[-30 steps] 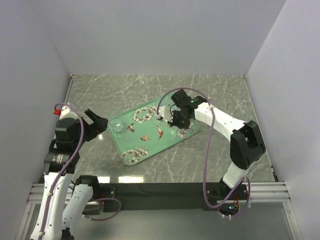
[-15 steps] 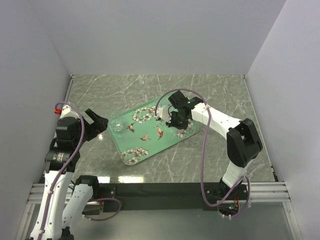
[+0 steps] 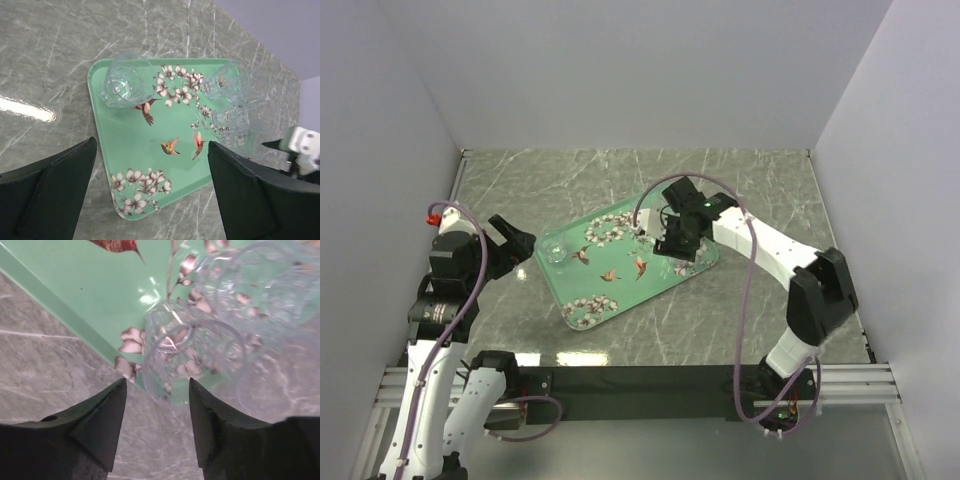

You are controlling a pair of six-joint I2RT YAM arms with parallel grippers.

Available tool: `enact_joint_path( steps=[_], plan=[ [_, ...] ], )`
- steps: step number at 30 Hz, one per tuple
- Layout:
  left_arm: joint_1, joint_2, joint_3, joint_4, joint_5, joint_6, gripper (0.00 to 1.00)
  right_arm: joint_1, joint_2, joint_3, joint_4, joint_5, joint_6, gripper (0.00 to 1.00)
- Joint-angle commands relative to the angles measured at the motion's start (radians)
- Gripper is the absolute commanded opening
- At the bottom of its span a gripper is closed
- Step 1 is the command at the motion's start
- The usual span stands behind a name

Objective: Place the glasses into the tray

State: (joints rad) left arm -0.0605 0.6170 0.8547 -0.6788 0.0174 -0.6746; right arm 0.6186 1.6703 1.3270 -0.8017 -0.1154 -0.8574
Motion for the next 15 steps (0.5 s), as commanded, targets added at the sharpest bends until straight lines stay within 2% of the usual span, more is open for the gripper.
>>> enact_joint_path(
  steps=[1, 6, 9, 13, 15],
  plan=[
    [0.004, -0.005, 0.050, 0.007, -0.014, 0.007, 0.99, -0.017, -0.138, 0.015, -0.030, -0.012, -0.022, 0.61],
    [0.004, 0.016, 0.083, 0.001, -0.042, 0.035, 0.99, -0.078, -0.274, 0.005, -0.063, -0.053, -0.023, 0.61],
    [0.004, 0.030, 0.099, -0.001, -0.057, 0.056, 0.99, -0.176, -0.337, 0.021, -0.056, -0.098, 0.021, 0.62],
    [0.004, 0.072, 0.129, 0.002, -0.076, 0.092, 1.00, -0.386, -0.406, 0.032, -0.011, -0.168, 0.153, 0.64],
    [0.005, 0.104, 0.141, 0.010, -0.083, 0.107, 0.99, -0.442, -0.431, 0.009, 0.042, -0.179, 0.207, 0.64]
  ],
)
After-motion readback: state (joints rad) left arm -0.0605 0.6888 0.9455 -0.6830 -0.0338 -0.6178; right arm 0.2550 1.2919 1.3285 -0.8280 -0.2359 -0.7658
